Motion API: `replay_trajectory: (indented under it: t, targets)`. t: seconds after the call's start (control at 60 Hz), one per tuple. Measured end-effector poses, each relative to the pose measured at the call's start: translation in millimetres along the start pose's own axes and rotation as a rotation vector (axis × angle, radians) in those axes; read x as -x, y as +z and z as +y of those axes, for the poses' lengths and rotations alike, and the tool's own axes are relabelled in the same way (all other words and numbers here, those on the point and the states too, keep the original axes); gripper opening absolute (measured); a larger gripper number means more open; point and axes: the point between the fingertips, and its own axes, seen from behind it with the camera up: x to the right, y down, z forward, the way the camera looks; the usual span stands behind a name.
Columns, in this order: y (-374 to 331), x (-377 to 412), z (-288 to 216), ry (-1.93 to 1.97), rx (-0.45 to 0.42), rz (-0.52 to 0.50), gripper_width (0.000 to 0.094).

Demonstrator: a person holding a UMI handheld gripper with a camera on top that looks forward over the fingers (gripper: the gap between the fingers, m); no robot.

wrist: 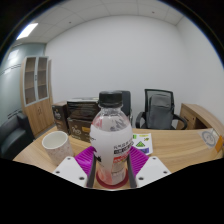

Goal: Pour water

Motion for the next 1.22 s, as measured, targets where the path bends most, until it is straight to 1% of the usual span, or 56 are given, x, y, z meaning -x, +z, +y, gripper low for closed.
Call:
replay_trajectory:
  t: [0.033,0.05,0.083,0.117,0.15,0.167,0.233,0.35,0.5,0.6,0.7,0.867,0.967,1.217]
  targets:
    - [-1,0,2,0.004,0.020,0.000,0.0522]
    - [-2,1,4,0.008,0.035,0.002,0.0559]
    - [-5,2,7,0.019,0.061,0.000,0.0701]
    - [-9,4,8,0.030,0.076,-0.005,0.0877]
    - [-15,4,8,0.034,0.090,0.002,0.0822]
    - [-18,3,8,0.033,0.098,0.013,0.0810]
    - [-40,-2,6,0.015,0.124,0.067,0.0865]
    - [-91,3,-2,-0.010,0.162,0.139,0.0851]
    - [-175,30,-12,-0.010,0.213,0.199,0.0854]
    - [-228,54,-14,0.001,0.232,0.226,0.0854]
    - [-271,77,-19,0.018,0.238,0.256,0.0855]
    - [-319,102,-28,0.026,0.221,0.303,0.0856]
    - [-335,108,-32,0.015,0.213,0.335,0.0853]
    - [-350,118,-42,0.013,0.194,0.349,0.0851]
